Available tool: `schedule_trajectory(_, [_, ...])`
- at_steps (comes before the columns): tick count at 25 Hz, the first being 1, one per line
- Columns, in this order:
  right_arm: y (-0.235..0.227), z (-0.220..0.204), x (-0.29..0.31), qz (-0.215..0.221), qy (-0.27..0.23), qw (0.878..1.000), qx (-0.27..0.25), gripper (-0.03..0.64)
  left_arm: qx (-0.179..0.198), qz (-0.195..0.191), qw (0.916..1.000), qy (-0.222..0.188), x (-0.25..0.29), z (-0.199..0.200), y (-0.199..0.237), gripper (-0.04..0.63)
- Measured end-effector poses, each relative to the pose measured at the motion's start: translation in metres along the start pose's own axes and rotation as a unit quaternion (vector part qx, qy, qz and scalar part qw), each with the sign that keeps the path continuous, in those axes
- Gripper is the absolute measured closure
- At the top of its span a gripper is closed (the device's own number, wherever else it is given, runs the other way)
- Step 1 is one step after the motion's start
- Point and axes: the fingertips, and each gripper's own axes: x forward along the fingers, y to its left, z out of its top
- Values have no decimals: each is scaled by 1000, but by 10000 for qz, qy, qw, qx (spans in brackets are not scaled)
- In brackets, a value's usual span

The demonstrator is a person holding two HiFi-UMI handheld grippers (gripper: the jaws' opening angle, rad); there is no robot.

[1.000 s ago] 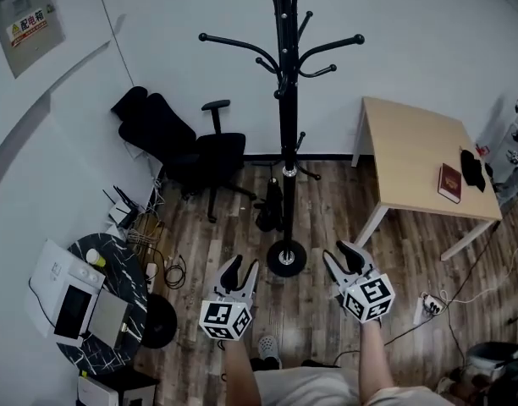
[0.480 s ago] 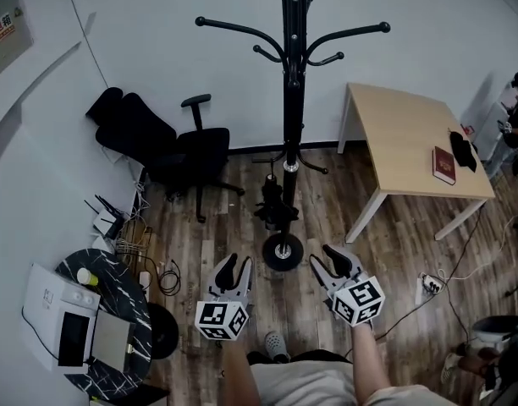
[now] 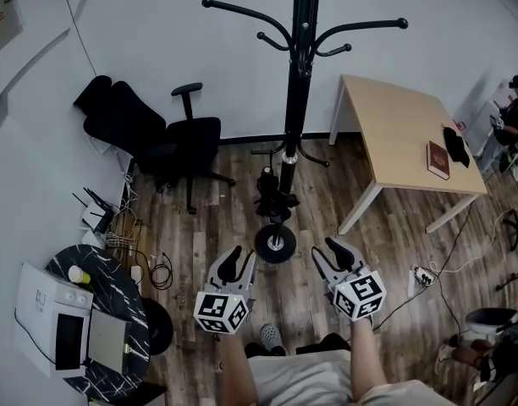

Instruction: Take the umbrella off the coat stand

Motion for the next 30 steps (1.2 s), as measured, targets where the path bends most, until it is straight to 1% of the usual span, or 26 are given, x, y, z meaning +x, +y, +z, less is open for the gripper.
schedule_trajectory(2, [1,-1,-1,-52,-41,9999,104,448,109,-91,9999,65,-2,4,-1,449])
schedule_trajectory(6, [4,-4,-6,-39,-43,9999,148,448,146,-61,9998,126,-7,5,2,449])
schedule_trajectory(10, [-6,-9,-9,-106,-140,9991,376,449,271,-91,9993,248,-8,-3,-6,449])
schedule_trajectory(15, [-3,-22,3,27,-152,9985,531,449,243,72,9990,362,-8,-14,7,449])
schedule_trajectory(20, [-11,-23,33,151,-74,9982,584,449,297,158,9983,481,5,-17,21,449])
schedule_trajectory(22, [-13,-18,48,155,-105,9980,598,451,332,168,9979,522,12,-12,30,449])
schedule_trajectory(25, [-25,-10,77,151,-158,9978,630,451,356,198,9980,476,37,-3,48,449])
schedule_trajectory(28, [-34,-11,108,241,-48,9980,578,451,319,254,9979,512,68,-1,71,449])
schedule_trajectory(30, [-42,-6,129,306,52,9986,437,457,333,213,9977,555,92,5,83,449])
